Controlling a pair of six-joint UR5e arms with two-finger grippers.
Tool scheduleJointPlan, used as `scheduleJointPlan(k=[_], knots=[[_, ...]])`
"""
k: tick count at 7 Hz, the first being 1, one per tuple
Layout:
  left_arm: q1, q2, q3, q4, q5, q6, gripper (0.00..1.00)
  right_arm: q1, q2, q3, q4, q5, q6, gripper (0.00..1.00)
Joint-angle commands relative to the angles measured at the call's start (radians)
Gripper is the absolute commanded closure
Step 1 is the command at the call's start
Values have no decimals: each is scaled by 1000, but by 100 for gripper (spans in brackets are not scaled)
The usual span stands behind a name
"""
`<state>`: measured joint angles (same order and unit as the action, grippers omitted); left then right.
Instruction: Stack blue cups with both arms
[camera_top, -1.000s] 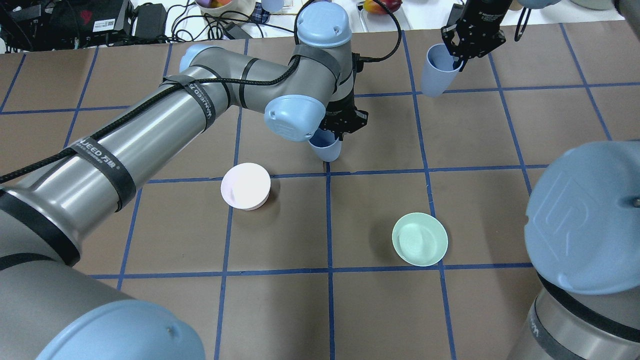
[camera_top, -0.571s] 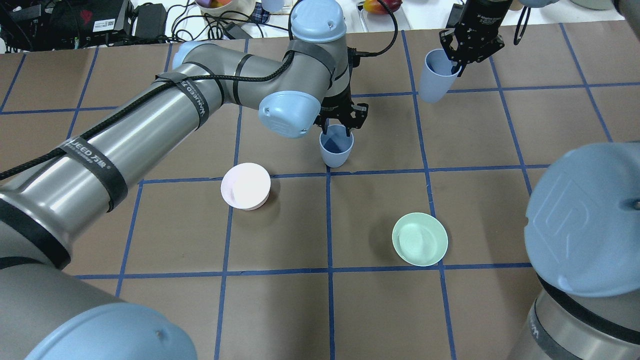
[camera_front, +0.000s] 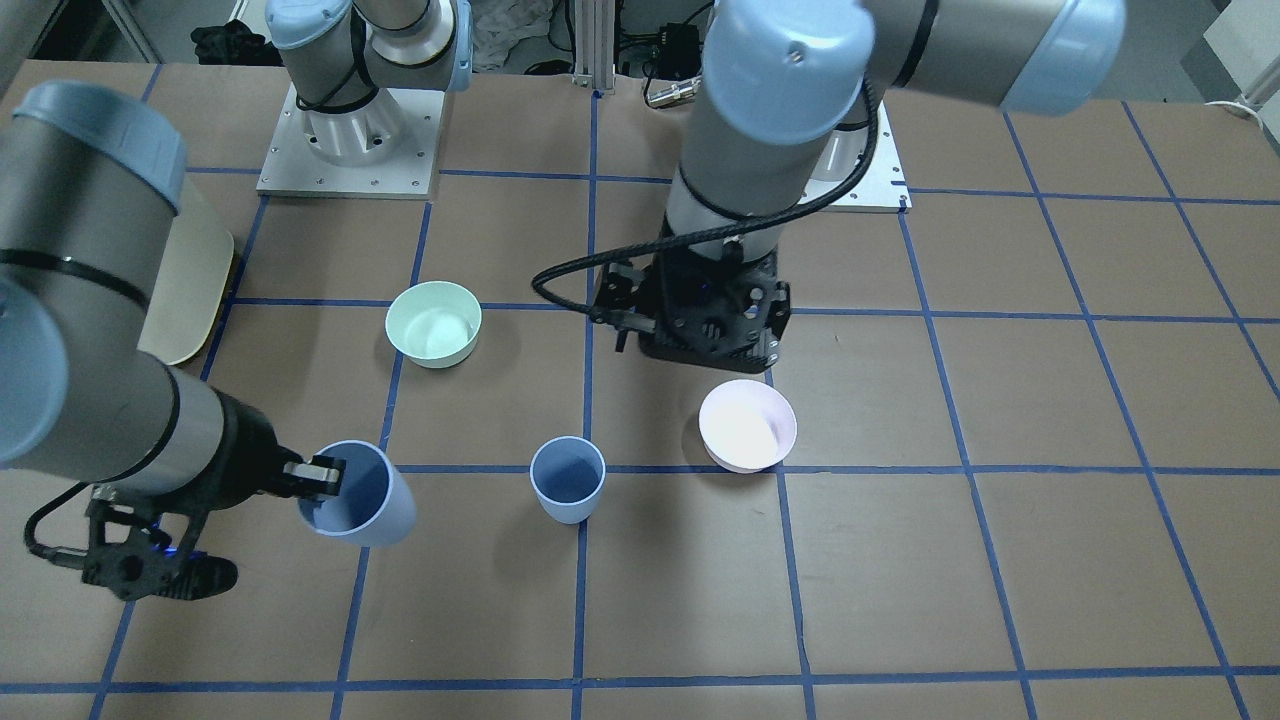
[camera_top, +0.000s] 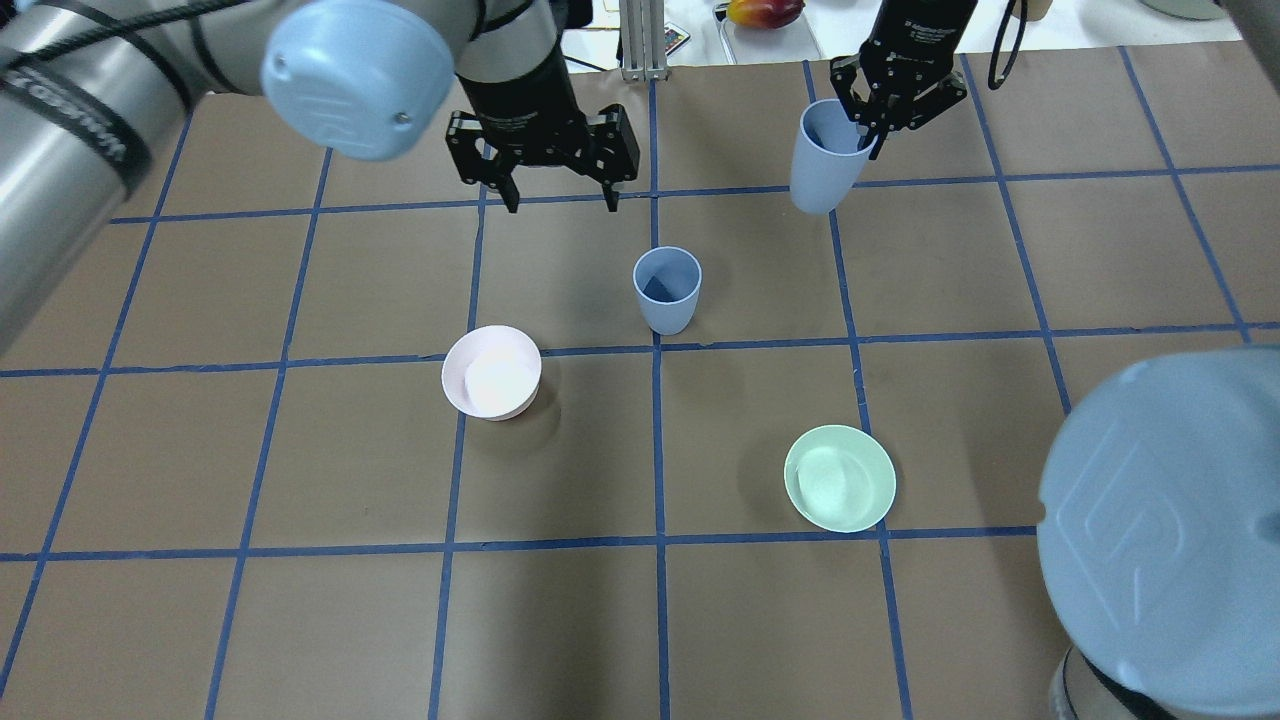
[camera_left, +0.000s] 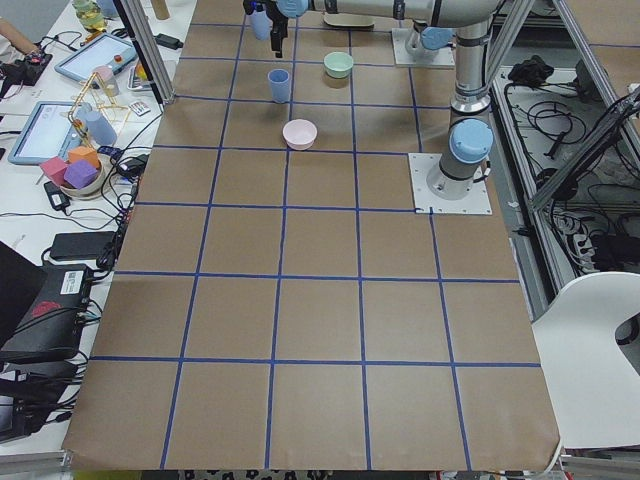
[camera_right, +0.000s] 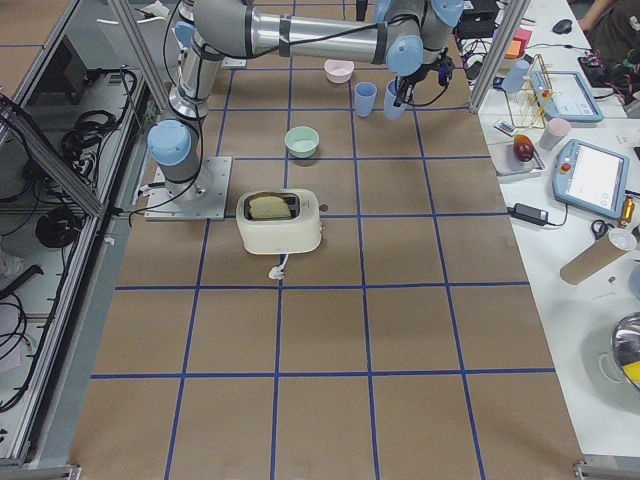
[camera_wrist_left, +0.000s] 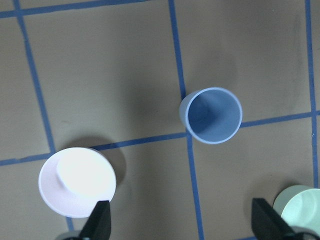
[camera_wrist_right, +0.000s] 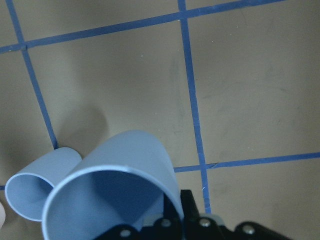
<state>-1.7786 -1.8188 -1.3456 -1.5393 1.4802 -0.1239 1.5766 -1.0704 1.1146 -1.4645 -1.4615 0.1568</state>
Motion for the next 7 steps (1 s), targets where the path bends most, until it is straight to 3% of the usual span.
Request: scheduleJointPlan(k=[1, 4, 7], knots=[[146, 117, -47, -73, 21, 20, 0, 142, -29, 1, -3, -3, 166, 100], [215, 210, -196, 75, 23, 66, 0, 250, -28, 34, -5, 10, 297, 100], [222, 214, -199, 70, 23, 66, 0, 266, -29, 134, -107, 0, 311, 100]])
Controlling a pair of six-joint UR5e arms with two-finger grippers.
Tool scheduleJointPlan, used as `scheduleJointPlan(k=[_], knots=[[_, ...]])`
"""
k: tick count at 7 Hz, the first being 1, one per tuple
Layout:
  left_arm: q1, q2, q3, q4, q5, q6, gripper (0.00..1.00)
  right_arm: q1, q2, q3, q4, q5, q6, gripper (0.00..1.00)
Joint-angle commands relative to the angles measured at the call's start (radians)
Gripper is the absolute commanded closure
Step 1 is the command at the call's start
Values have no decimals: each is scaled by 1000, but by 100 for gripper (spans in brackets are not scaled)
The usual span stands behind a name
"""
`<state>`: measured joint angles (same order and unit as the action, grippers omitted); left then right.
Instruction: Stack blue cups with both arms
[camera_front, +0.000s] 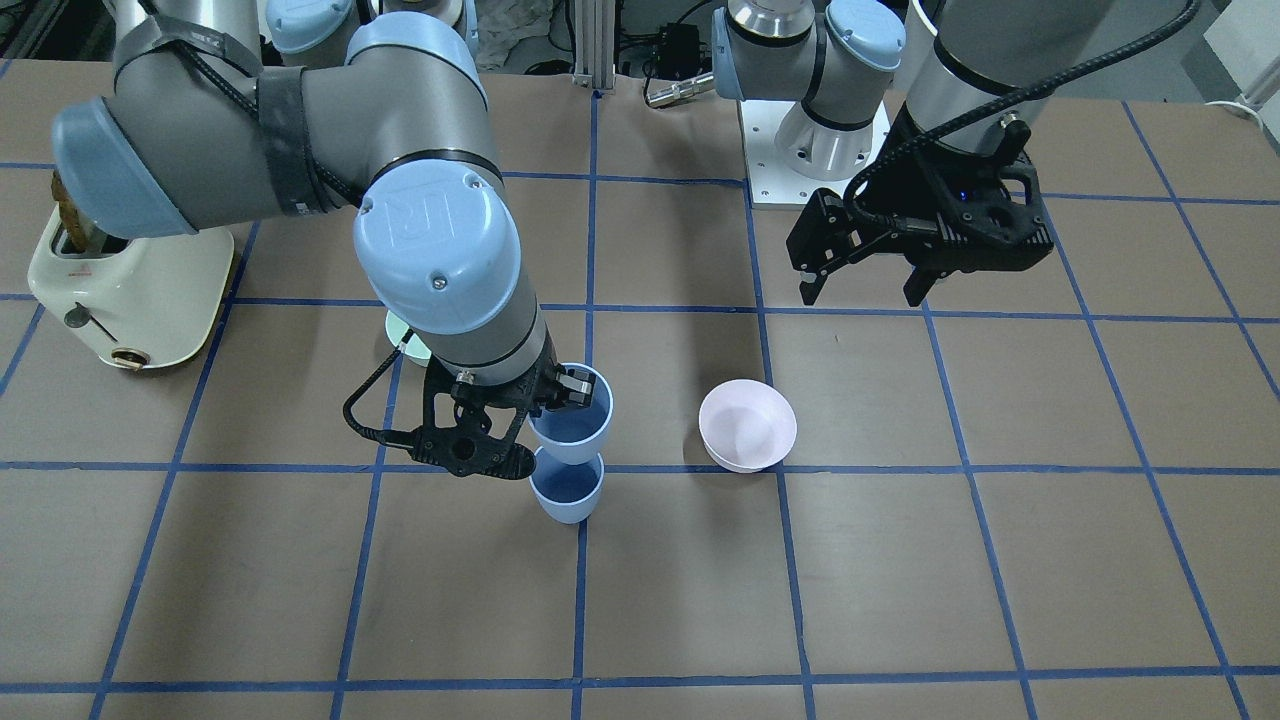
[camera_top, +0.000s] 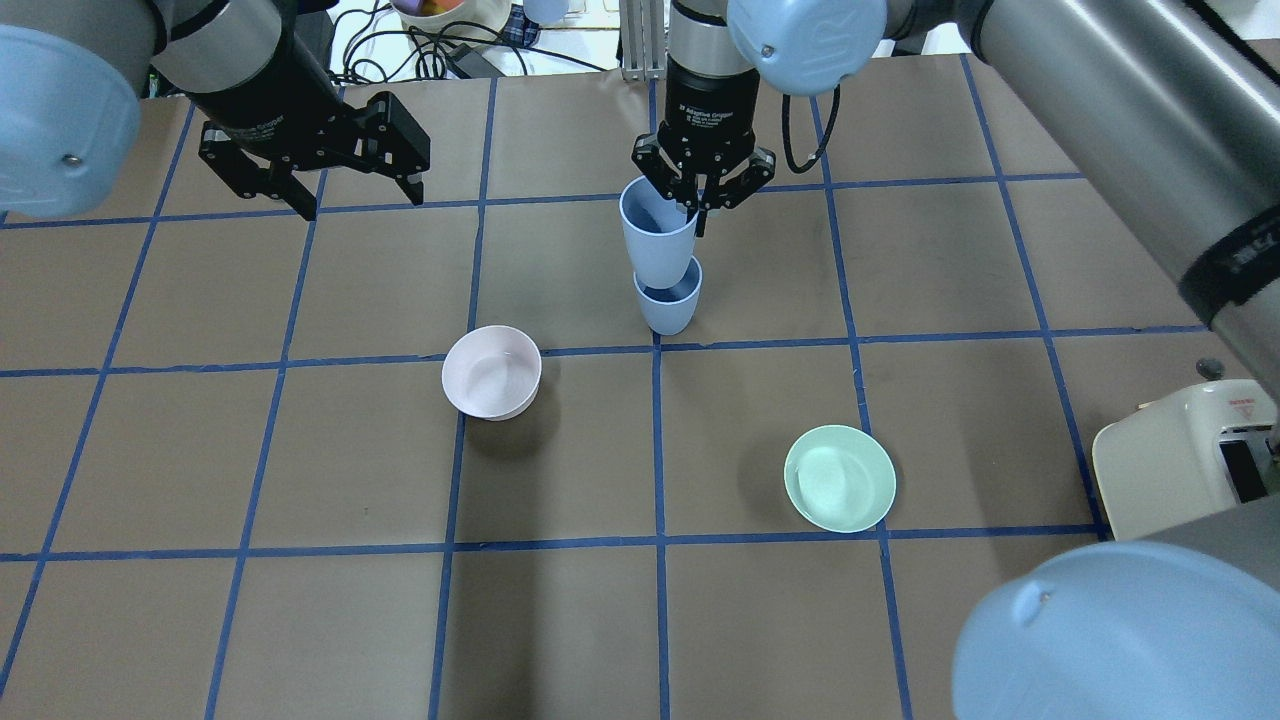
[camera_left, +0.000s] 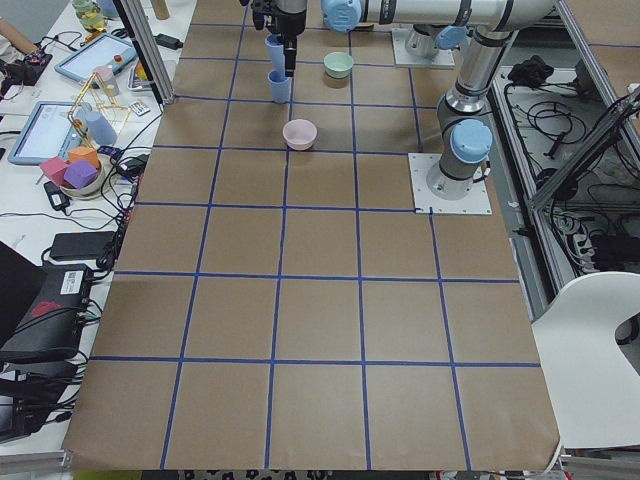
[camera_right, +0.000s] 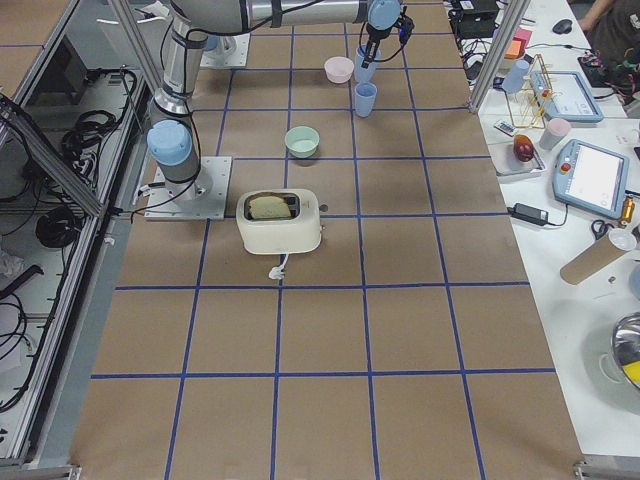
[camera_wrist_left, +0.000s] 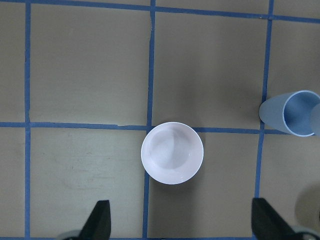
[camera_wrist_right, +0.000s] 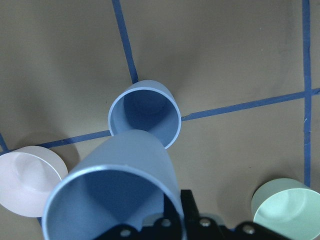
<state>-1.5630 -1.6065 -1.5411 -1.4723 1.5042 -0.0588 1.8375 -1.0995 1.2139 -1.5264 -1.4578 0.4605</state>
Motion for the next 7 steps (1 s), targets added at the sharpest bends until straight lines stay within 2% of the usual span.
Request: scheduleJointPlan(k=[1, 3, 7], knots=[[5, 2, -4, 3, -2, 1, 0, -1, 3, 42, -108, -12, 0, 100], [14, 34, -4, -25, 17, 2, 0, -7, 7, 44, -120, -10, -5, 100], [15, 25, -7, -23, 22, 2, 0, -7, 9, 61, -106, -12, 4, 100]])
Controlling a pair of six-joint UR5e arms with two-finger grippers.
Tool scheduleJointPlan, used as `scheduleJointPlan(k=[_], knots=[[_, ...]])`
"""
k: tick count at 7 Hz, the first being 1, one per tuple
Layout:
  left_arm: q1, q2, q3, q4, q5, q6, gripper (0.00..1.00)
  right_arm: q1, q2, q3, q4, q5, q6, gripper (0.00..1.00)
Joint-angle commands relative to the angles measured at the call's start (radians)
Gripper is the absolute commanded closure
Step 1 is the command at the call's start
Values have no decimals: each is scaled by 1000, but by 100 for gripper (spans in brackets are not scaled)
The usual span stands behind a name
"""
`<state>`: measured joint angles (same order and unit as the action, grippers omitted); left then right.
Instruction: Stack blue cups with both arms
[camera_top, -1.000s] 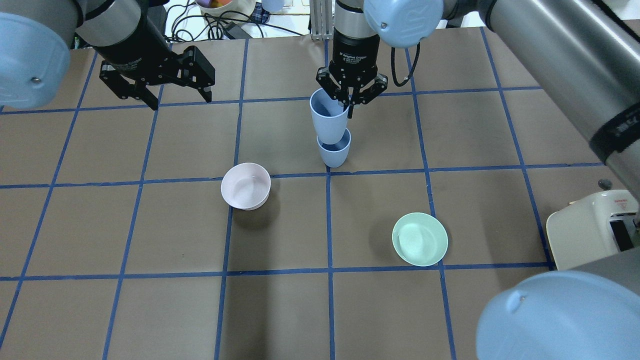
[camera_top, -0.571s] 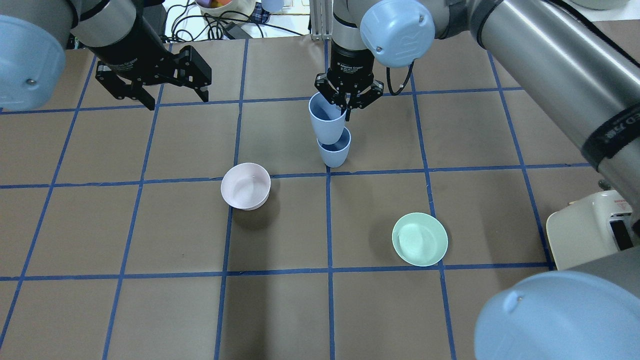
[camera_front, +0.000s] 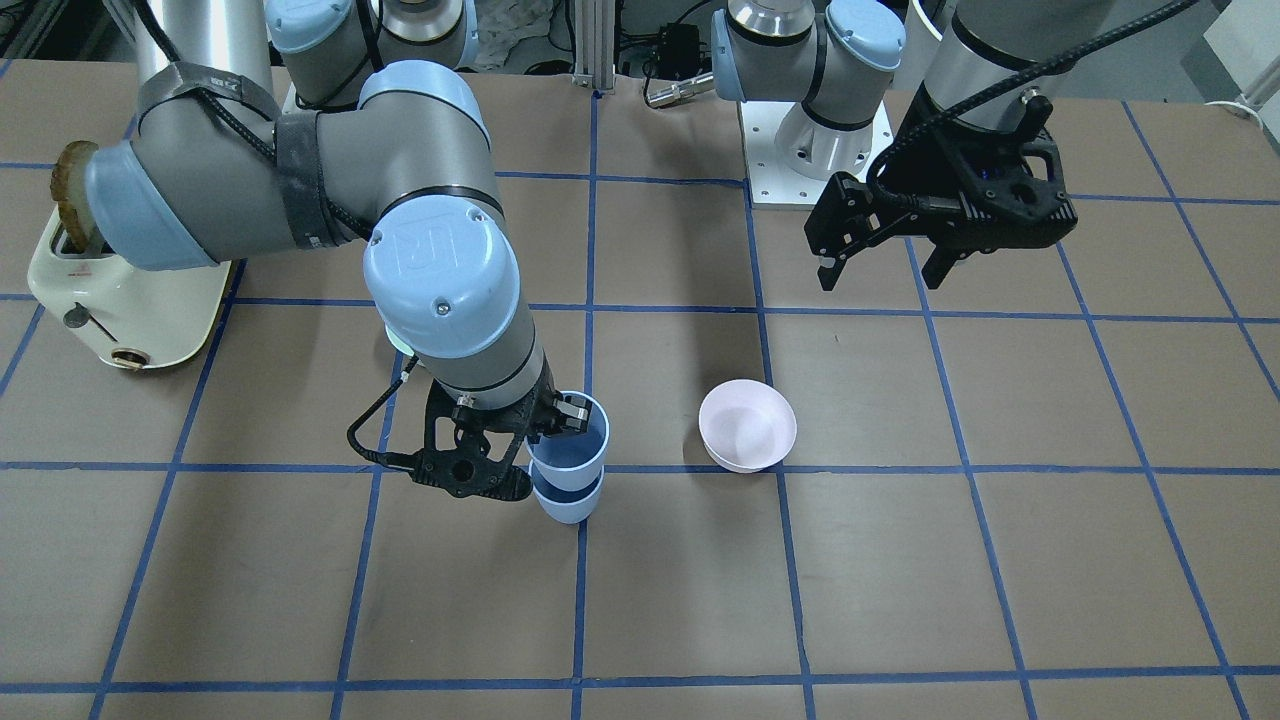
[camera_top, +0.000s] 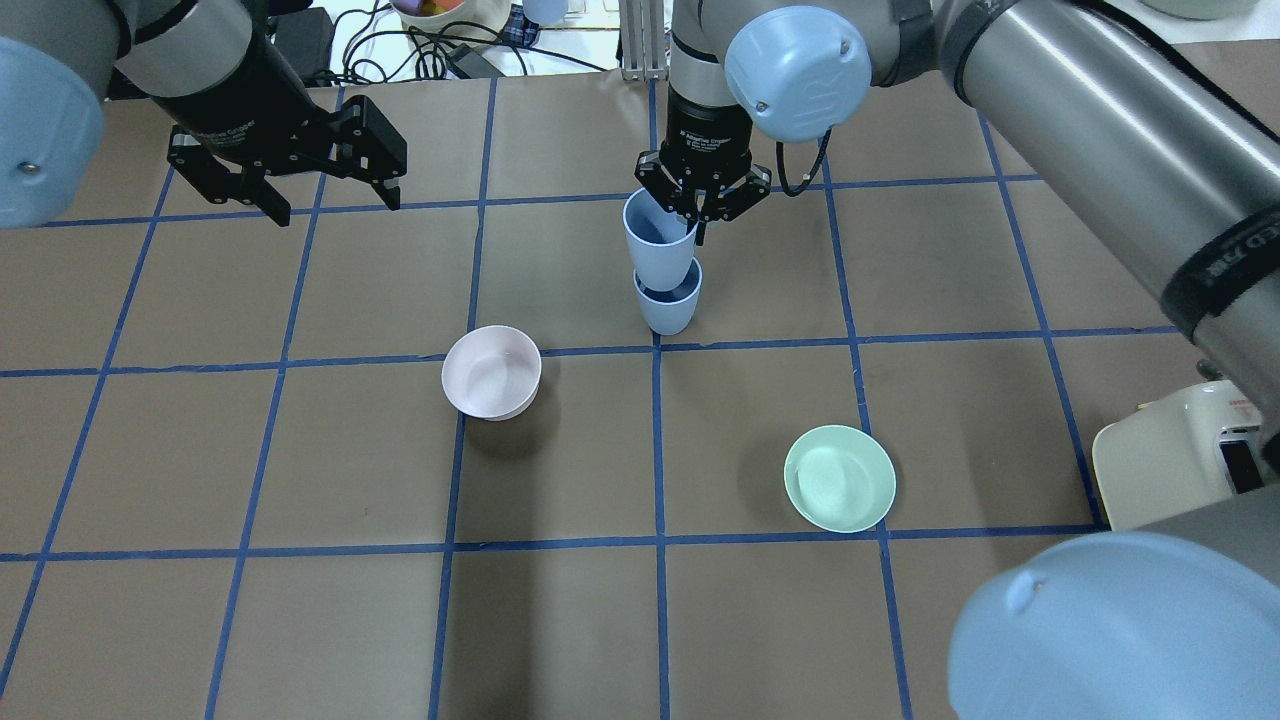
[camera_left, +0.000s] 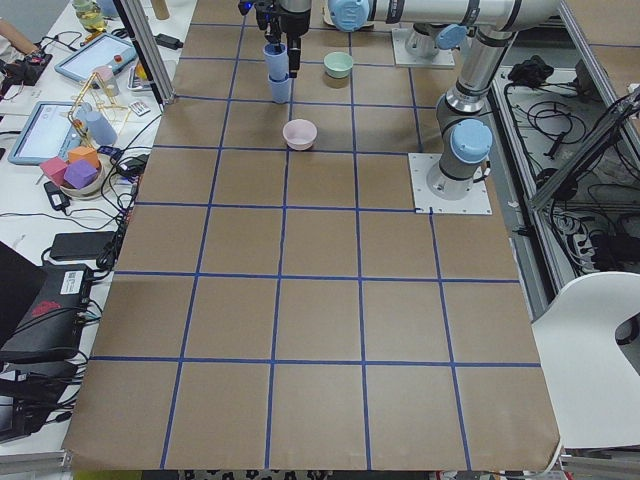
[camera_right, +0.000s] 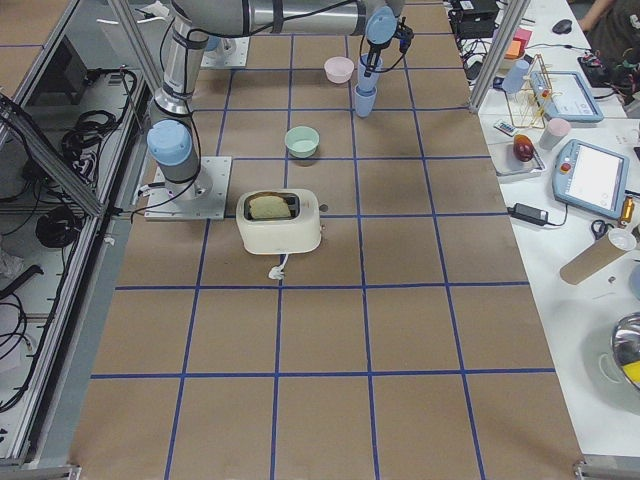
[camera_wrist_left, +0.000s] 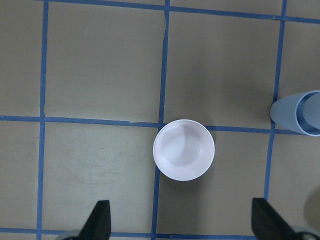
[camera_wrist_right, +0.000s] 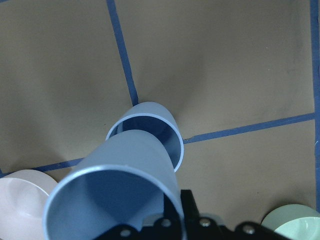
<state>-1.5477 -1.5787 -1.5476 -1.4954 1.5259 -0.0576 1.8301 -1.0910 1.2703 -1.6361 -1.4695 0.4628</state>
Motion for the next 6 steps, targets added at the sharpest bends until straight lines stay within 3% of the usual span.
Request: scheduleJointPlan(k=[1, 3, 4, 5, 6], knots=[[0, -1, 0, -2, 7, 4, 0, 0, 2, 4, -2, 0, 0, 100], [-5, -26, 13, -9, 16, 54, 0, -2, 17, 4, -7, 0, -7, 100], [-6, -26, 12, -12, 14, 65, 0, -2, 19, 4, -8, 0, -6, 89], [-6, -24, 14, -13, 5, 62, 0, -2, 17, 4, -8, 0, -4, 18], [-5, -18, 4, -13, 8, 64, 0, -5, 11, 3, -7, -2, -4, 0]])
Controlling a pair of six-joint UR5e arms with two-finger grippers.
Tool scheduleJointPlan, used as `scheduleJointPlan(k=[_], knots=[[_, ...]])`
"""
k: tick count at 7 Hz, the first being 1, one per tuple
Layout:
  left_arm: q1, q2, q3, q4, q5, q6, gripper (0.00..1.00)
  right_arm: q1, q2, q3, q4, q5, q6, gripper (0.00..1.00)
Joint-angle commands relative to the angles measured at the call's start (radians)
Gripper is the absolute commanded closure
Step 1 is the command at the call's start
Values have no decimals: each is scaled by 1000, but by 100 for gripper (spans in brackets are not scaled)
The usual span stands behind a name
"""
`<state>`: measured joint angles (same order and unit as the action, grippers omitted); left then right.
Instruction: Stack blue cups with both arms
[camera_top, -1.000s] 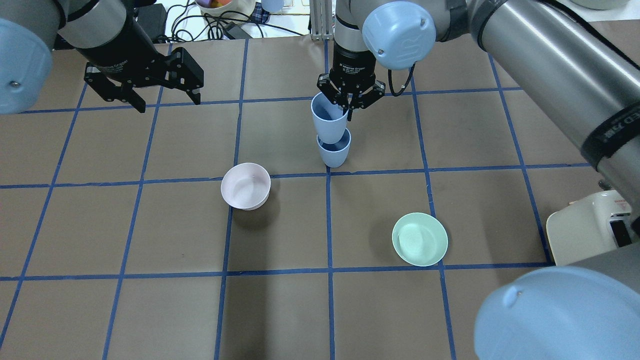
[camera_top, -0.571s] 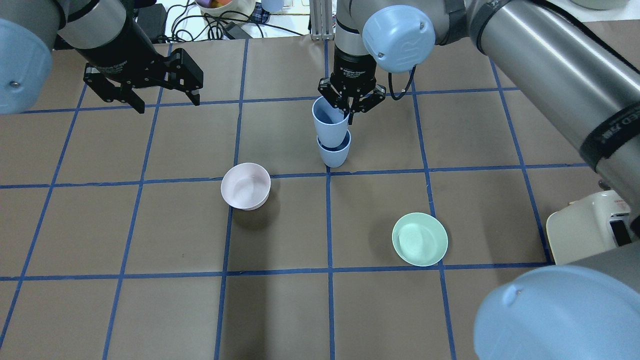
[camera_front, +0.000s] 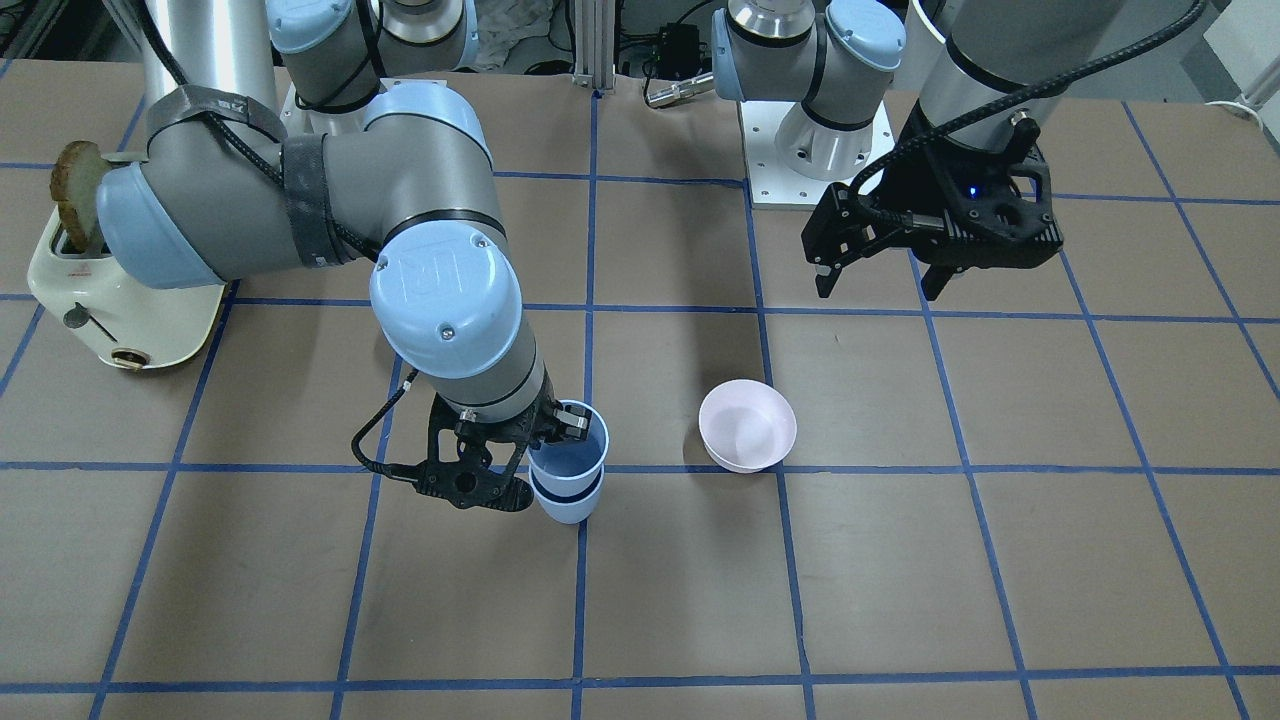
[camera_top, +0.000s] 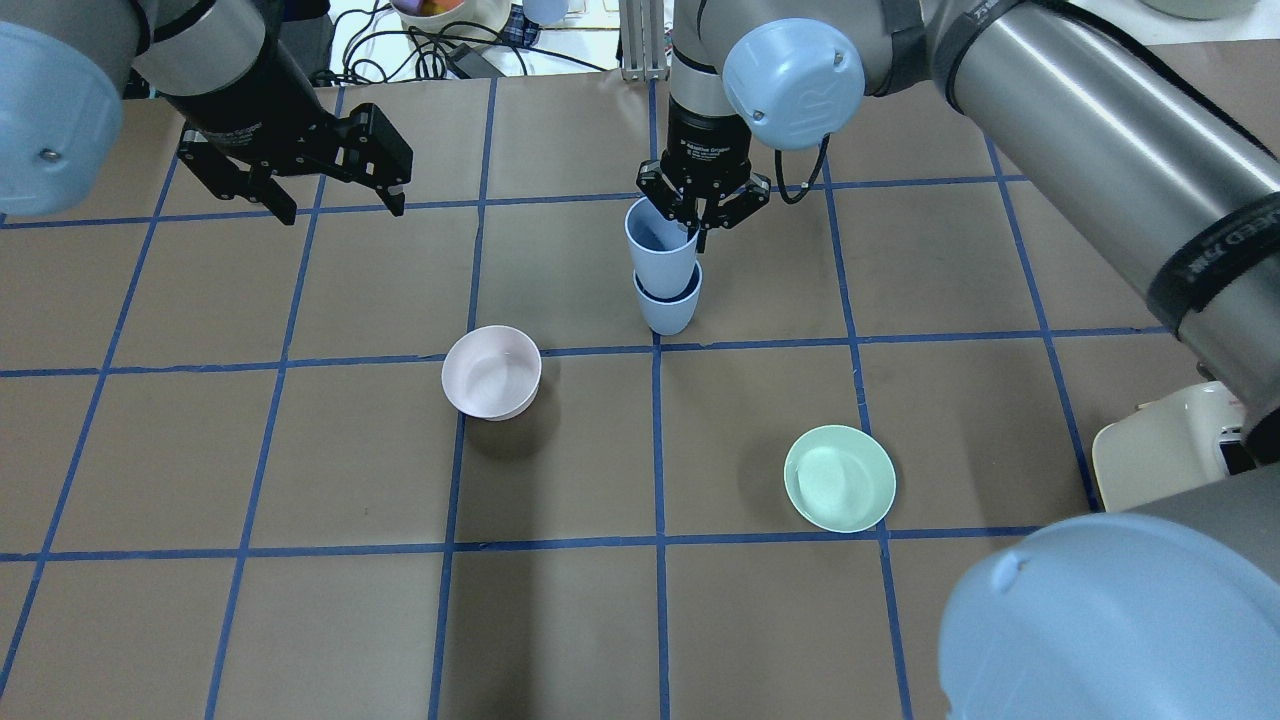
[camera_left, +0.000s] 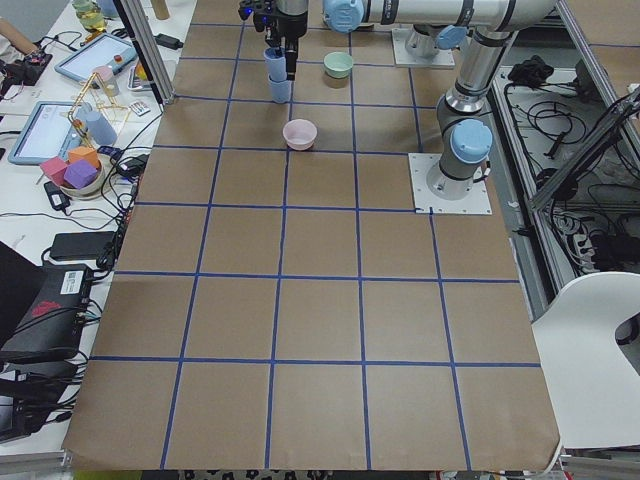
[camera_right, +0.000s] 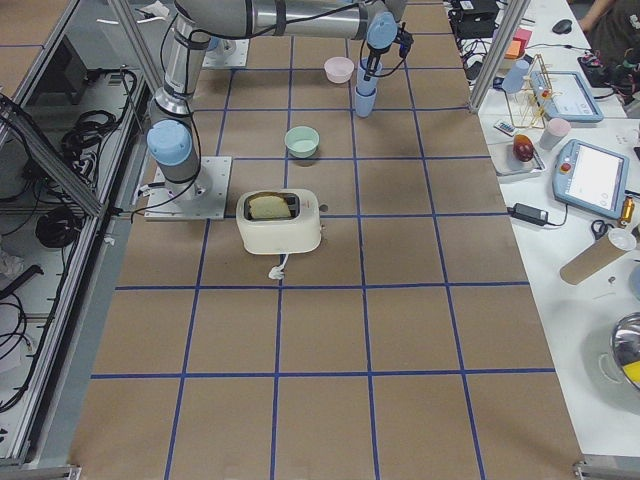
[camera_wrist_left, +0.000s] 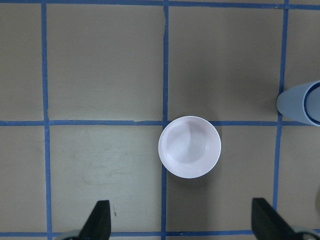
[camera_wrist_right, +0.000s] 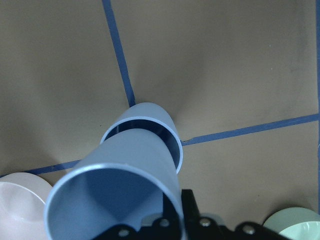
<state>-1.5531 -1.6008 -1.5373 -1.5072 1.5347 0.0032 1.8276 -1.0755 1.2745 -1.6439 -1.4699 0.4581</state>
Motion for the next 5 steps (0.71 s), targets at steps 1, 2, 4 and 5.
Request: scheduleJointPlan(k=[1, 2, 4, 5], knots=[[1, 4, -6, 1, 2, 3, 0, -17, -14, -7, 13, -13, -1, 0], [-1, 7, -7, 1, 2, 3, 0, -42, -50, -9, 19, -18, -4, 0], [1, 12, -11, -1, 1, 3, 0, -150, -162, -1, 24, -15, -200, 0], [1, 12, -11, -1, -1, 1, 0, -198, -234, 5, 112, -23, -334, 0]])
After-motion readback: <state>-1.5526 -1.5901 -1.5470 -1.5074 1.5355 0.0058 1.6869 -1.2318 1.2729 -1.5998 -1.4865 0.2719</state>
